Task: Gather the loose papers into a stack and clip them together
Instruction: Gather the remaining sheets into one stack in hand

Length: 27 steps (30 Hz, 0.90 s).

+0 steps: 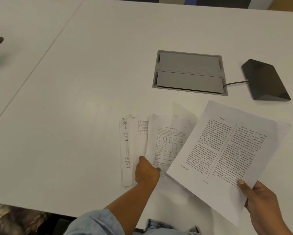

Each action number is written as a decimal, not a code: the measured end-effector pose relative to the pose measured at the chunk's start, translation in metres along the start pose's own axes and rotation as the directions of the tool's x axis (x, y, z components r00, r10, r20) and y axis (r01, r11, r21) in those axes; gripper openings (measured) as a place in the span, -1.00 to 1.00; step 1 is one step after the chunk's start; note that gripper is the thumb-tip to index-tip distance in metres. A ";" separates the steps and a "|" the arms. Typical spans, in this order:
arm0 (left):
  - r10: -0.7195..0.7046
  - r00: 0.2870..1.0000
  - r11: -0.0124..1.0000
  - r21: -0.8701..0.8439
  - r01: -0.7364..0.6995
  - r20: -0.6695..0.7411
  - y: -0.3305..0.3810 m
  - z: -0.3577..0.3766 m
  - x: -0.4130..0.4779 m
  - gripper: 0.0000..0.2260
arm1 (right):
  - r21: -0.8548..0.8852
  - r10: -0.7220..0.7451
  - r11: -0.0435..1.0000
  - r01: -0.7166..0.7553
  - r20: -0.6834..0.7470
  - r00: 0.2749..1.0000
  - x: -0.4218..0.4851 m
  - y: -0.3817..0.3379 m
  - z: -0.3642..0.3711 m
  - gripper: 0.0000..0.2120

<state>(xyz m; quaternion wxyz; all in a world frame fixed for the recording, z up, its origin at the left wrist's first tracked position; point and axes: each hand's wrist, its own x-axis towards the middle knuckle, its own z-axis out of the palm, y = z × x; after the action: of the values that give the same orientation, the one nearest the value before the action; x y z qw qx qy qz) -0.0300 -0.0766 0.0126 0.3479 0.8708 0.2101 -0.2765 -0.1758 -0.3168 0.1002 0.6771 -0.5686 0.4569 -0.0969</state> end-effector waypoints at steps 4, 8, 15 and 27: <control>0.023 0.999 0.996 -0.083 -0.020 0.030 -0.006 -0.007 0.006 -0.65 | -0.007 0.016 1.000 -0.016 0.003 1.000 -0.005 -0.005 0.004 -0.67; -0.009 0.997 0.997 -0.082 0.003 -0.070 -0.015 -0.017 0.011 -0.63 | 0.003 0.006 1.000 -0.006 -0.008 1.000 -0.002 0.001 0.002 -0.73; 0.026 0.972 0.992 0.130 0.004 -0.233 -0.015 -0.017 0.010 -0.47 | -0.047 0.033 0.998 -0.034 -0.019 0.999 0.001 0.005 0.003 -0.73; 0.008 0.974 0.995 0.099 0.014 -0.226 -0.008 -0.018 0.010 -0.46 | -0.044 0.025 0.999 -0.025 -0.008 1.000 -0.001 0.002 0.004 -0.70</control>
<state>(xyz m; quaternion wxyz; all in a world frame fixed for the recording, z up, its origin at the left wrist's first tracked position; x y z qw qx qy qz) -0.0206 -0.0565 0.0138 0.2774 0.9126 0.2356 -0.1862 -0.1743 -0.3128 0.0987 0.6639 -0.5771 0.4687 -0.0805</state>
